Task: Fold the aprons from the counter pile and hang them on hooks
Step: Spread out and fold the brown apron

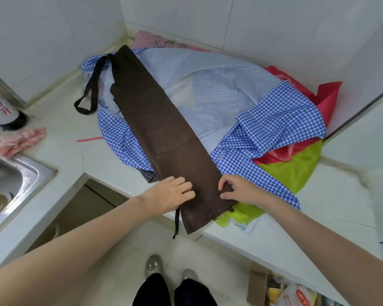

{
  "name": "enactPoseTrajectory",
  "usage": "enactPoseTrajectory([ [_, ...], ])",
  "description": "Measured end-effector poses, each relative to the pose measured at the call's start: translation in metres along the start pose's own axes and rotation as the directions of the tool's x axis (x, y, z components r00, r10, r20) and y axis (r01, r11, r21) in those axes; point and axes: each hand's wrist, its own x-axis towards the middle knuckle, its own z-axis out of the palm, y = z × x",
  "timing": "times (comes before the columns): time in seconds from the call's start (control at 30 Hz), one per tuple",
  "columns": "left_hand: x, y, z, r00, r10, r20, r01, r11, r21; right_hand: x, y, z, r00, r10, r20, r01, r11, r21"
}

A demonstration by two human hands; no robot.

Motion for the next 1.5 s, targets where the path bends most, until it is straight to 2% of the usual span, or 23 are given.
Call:
enactPoseTrajectory([
  [0.07, -0.001, 0.002, 0.001, 1.000, -0.010, 0.004, 0.010, 1.000, 0.008, -0.001, -0.007, -0.003, 0.996, -0.055, 0.066, 0.054, 0.998, 0.011],
  [0.13, -0.003, 0.004, 0.001, 0.999, -0.028, 0.016, 0.028, 1.000, 0.002, 0.000, -0.007, -0.007, 0.993, -0.108, 0.041, 0.111, 0.992, -0.058],
  [0.17, -0.005, 0.004, 0.001, 0.999, -0.036, 0.017, 0.036, 0.999, -0.005, 0.003, -0.004, -0.010, 0.992, -0.127, 0.008, 0.127, 0.985, -0.118],
  [0.23, -0.009, 0.007, 0.003, 0.999, -0.050, 0.008, 0.050, 0.999, -0.003, 0.001, 0.004, -0.017, 0.981, -0.187, 0.047, 0.192, 0.922, -0.337],
  [0.27, -0.010, 0.009, 0.005, 0.999, -0.055, 0.000, 0.055, 0.999, 0.000, 0.001, 0.010, -0.019, 0.966, -0.247, 0.075, 0.249, 0.810, -0.532],
  [0.3, -0.011, 0.011, 0.006, 0.998, -0.062, 0.003, 0.062, 0.998, -0.011, 0.000, 0.016, -0.019, 0.929, -0.361, 0.082, 0.303, 0.615, -0.728],
  [0.33, -0.012, 0.012, 0.009, 0.997, -0.077, 0.016, 0.077, 0.997, -0.028, -0.001, 0.021, -0.018, 0.881, -0.466, 0.085, 0.309, 0.429, -0.849],
  [0.37, -0.012, 0.012, 0.009, 0.995, -0.096, 0.031, 0.097, 0.994, -0.049, -0.003, 0.020, -0.019, 0.848, -0.516, 0.118, 0.306, 0.296, -0.905],
  [0.4, -0.012, 0.014, 0.007, 0.992, -0.117, 0.044, 0.120, 0.990, -0.074, -0.003, 0.019, -0.018, 0.816, -0.558, 0.150, 0.322, 0.224, -0.920],
  [0.47, -0.013, 0.016, 0.007, 0.983, -0.166, 0.083, 0.177, 0.974, -0.140, 0.000, 0.015, -0.018, 0.776, -0.580, 0.247, 0.415, 0.175, -0.893],
  [0.53, -0.013, 0.013, 0.008, 0.952, -0.223, 0.211, 0.264, 0.945, -0.194, 0.004, 0.005, -0.019, 0.775, -0.553, 0.306, 0.504, 0.248, -0.828],
  [0.6, -0.013, 0.011, 0.005, 0.931, -0.251, 0.266, 0.322, 0.907, -0.272, 0.012, 0.000, -0.022, 0.844, -0.455, 0.284, 0.505, 0.498, -0.705],
  [0.63, -0.013, 0.010, 0.004, 0.928, -0.256, 0.272, 0.333, 0.896, -0.295, 0.013, -0.007, -0.026, 0.897, -0.358, 0.258, 0.438, 0.657, -0.614],
  [0.7, -0.013, 0.008, 0.001, 0.908, -0.294, 0.299, 0.388, 0.861, -0.329, 0.023, -0.016, -0.033, 0.965, -0.191, 0.180, 0.253, 0.863, -0.437],
  [0.77, -0.012, 0.008, -0.001, 0.880, -0.390, 0.271, 0.473, 0.761, -0.443, 0.032, -0.025, -0.041, 0.990, -0.054, 0.126, 0.082, 0.970, -0.227],
  [0.8, -0.013, 0.006, -0.002, 0.850, -0.459, 0.259, 0.523, 0.673, -0.523, 0.035, -0.028, -0.042, 0.990, -0.008, 0.142, 0.022, 0.995, -0.098],
  [0.87, -0.016, 0.002, 0.000, 0.759, -0.573, 0.310, 0.604, 0.438, -0.666, 0.039, -0.030, -0.042, 0.983, 0.007, 0.183, -0.032, 0.991, 0.133],
  [0.93, -0.021, -0.001, 0.004, 0.676, -0.625, 0.391, 0.629, 0.212, -0.748, 0.040, -0.032, -0.038, 0.987, -0.029, 0.160, -0.018, 0.959, 0.281],
  [1.03, -0.025, -0.004, 0.010, 0.593, -0.667, 0.452, 0.609, 0.004, -0.793, 0.043, -0.037, -0.026, 0.998, -0.024, 0.054, 0.002, 0.926, 0.377],
  [1.13, -0.027, -0.008, 0.014, 0.554, -0.690, 0.465, 0.589, -0.069, -0.805, 0.049, -0.043, -0.022, 1.000, 0.019, 0.002, -0.018, 0.915, 0.404],
  [1.27, -0.029, -0.010, 0.020, 0.589, -0.632, 0.504, 0.627, -0.036, -0.778, 0.058, -0.042, -0.020, 0.992, 0.112, 0.054, -0.123, 0.952, 0.279],
  [1.4, -0.031, -0.018, 0.006, 0.633, -0.478, 0.609, 0.580, -0.229, -0.782, 0.061, -0.044, -0.014, 0.972, 0.179, 0.150, -0.214, 0.940, 0.266],
  [1.5, -0.033, -0.026, -0.007, 0.650, -0.431, 0.626, 0.542, -0.315, -0.779, 0.063, -0.048, -0.015, 0.962, 0.197, 0.190, -0.248, 0.919, 0.306],
])
